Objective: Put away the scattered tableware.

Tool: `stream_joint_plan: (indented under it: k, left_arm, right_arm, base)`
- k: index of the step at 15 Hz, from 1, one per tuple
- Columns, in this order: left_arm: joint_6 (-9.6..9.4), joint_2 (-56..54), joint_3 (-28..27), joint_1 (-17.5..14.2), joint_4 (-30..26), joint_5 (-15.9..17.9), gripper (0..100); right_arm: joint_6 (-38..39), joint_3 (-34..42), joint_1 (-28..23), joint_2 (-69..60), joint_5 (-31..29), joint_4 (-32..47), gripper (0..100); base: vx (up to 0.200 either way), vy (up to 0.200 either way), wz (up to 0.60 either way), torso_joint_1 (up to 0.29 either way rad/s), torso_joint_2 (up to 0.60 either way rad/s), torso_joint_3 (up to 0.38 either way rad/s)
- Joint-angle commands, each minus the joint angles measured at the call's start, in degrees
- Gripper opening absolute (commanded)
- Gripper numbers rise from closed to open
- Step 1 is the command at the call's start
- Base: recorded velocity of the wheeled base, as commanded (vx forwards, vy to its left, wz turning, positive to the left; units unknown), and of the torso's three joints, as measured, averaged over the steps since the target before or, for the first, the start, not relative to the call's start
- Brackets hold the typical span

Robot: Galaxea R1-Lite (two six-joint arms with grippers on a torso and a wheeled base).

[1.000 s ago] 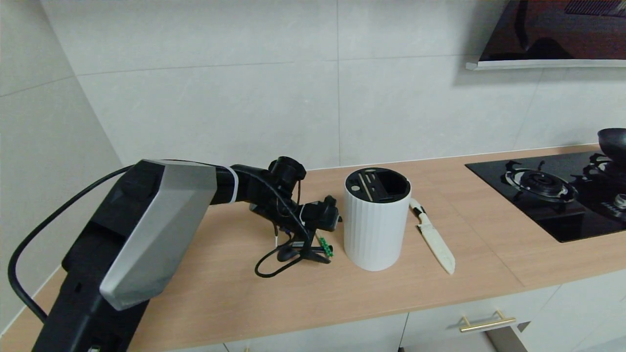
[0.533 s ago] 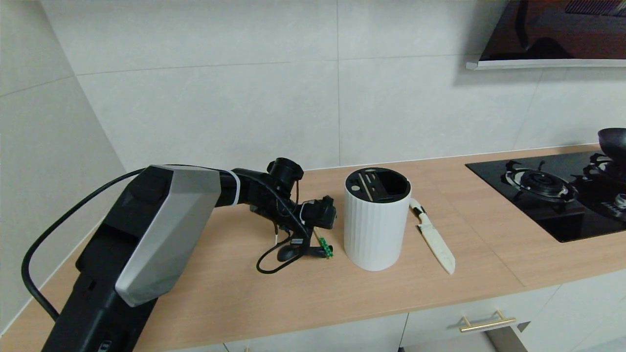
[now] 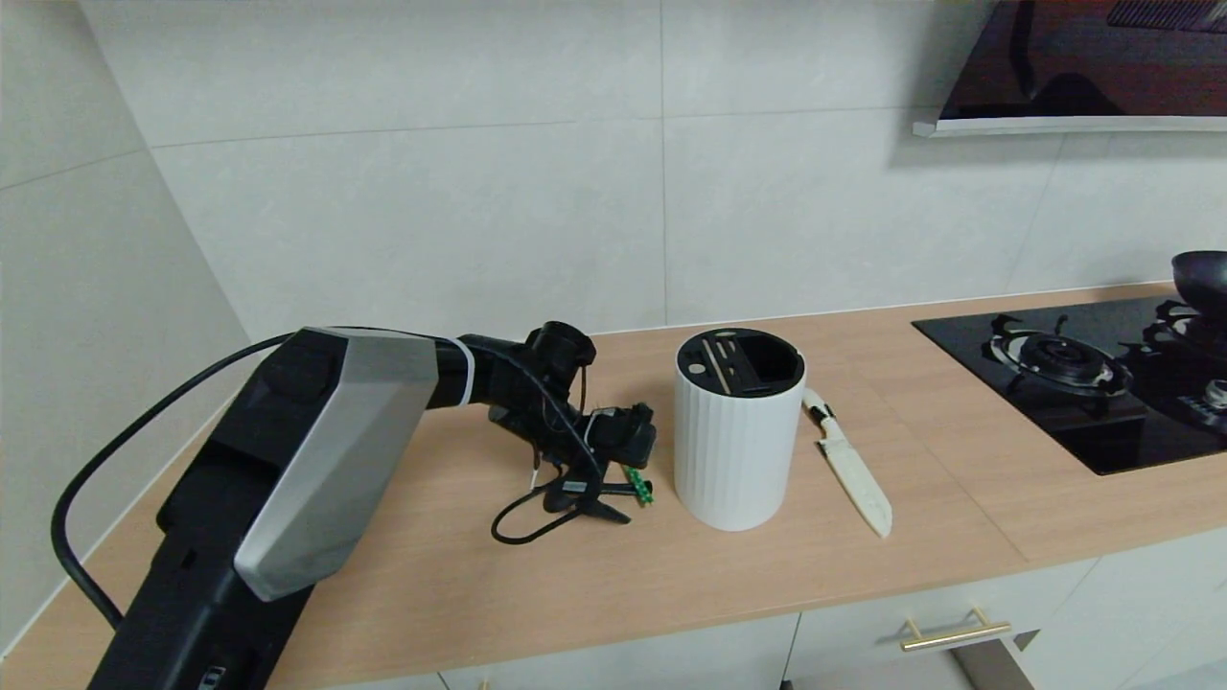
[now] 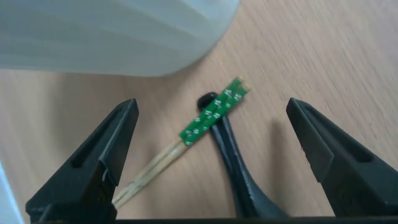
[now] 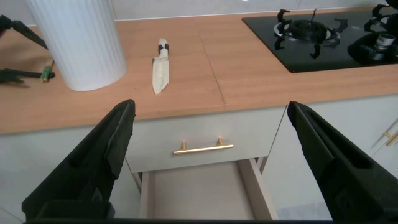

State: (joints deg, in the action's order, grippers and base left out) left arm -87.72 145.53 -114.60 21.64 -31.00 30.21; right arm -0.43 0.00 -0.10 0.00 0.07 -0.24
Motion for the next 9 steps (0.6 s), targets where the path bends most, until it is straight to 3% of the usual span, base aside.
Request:
stream_joint_plan:
  k: [1, 3, 7, 9]
  left_arm:
    - [0.18, 1.4, 0.0, 0.0, 0.1, 0.0, 100]
    - [0.54, 2.0, 0.0, 0.0, 0.2, 0.0, 100]
    - [5.28, 3.0, 0.0, 0.0, 5.2, 0.4, 100]
    - [5.81, 3.1, 0.0, 0.0, 5.3, 0.5, 100]
  right_arm:
    - [0.0, 0.0, 0.0, 0.1, 0.0, 0.0, 100]
    - [0.0, 0.0, 0.0, 0.1, 0.0, 0.0, 100]
    - [0.0, 0.0, 0.0, 0.1, 0.0, 0.0, 100]
    - [0.0, 0.0, 0.0, 0.0, 0.0, 0.0, 100]
  base:
    - [0.000, 0.000, 0.00, 0.000, 0.00, 0.000]
    - [0.000, 0.000, 0.00, 0.000, 0.00, 0.000]
    - [0.000, 0.000, 0.00, 0.000, 0.00, 0.000]
    - [0.000, 0.000, 0.00, 0.000, 0.00, 0.000]
